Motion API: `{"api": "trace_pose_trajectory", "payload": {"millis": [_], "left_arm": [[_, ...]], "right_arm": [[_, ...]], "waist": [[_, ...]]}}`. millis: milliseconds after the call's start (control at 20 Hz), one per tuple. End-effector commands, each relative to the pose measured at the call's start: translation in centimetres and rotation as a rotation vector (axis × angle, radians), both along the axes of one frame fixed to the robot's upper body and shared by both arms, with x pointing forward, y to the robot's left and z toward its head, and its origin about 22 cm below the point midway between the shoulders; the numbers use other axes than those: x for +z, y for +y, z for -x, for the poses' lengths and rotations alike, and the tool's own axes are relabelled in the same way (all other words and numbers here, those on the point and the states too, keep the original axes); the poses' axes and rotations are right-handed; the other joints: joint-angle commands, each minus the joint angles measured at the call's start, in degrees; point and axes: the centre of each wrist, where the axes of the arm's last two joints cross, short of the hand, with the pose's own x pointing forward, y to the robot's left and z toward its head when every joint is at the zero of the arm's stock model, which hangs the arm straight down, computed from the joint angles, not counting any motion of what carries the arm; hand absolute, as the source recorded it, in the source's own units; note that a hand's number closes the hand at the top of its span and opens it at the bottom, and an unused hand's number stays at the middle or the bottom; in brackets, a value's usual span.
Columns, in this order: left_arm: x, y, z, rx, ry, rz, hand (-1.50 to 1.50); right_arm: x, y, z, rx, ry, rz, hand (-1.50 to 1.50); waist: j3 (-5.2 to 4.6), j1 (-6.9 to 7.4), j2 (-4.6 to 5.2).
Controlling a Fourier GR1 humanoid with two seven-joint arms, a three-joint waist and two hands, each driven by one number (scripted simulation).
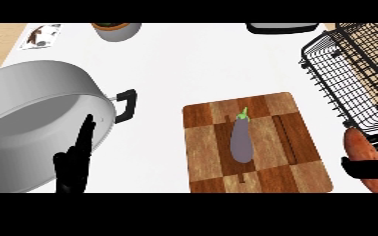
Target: Pick the sweet potato from the cutting board and place it in the tiered basket
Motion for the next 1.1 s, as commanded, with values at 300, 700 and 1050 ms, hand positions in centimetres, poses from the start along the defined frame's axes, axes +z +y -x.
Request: {"api": "trace_pose_trajectory", "payload": {"millis": [300,700,1050], "left_arm": [[1.5,1.2,-0.5,-0.006,0.03,-0.009,0.0],[-0.8,-0.5,-1.6,-0.036,0.046,0.002,0.0],[-0.6,0.2,-1.4,-0.067,0.039,0.008,0.0]], "right_arm": [[13.2,-3.3,6.6,-0.2,-0.425,0.166,1.5],[22.9,-3.3,9.2,-0.227,-0.48,0.254,1.5],[24.3,-8.3,6.4,-0.292,-0.479,0.262,1.5]], "waist": [[-0.38,0.76,0.31],[-0.44,2.45,0.8],[-0.34,4.1,1.1]]}}
